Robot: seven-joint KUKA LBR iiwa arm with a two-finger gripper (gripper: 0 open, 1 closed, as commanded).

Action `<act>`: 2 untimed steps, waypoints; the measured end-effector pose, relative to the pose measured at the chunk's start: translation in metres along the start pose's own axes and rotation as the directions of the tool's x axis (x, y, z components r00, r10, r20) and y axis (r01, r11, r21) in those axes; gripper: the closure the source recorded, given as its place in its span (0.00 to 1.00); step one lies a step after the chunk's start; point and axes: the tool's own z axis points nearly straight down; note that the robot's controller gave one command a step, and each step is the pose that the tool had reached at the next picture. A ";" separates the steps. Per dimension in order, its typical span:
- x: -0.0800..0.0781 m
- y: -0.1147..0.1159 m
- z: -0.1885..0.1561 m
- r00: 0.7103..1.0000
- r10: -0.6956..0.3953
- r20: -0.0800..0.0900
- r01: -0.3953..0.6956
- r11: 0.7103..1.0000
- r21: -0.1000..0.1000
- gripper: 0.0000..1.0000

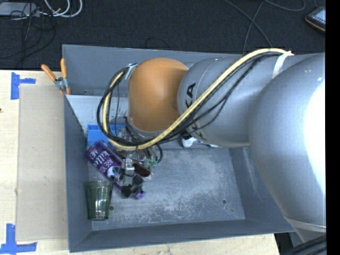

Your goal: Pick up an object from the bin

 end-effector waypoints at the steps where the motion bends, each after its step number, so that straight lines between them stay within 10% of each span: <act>1: 0.006 0.001 -0.003 0.987 -0.160 -0.003 0.160 0.987 0.002 0.00; 2: 0.000 -0.023 0.055 0.969 -0.247 0.005 0.247 0.969 0.000 0.00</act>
Offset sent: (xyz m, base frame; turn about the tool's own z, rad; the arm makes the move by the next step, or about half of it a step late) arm -0.0001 -0.0374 -0.0827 -0.2675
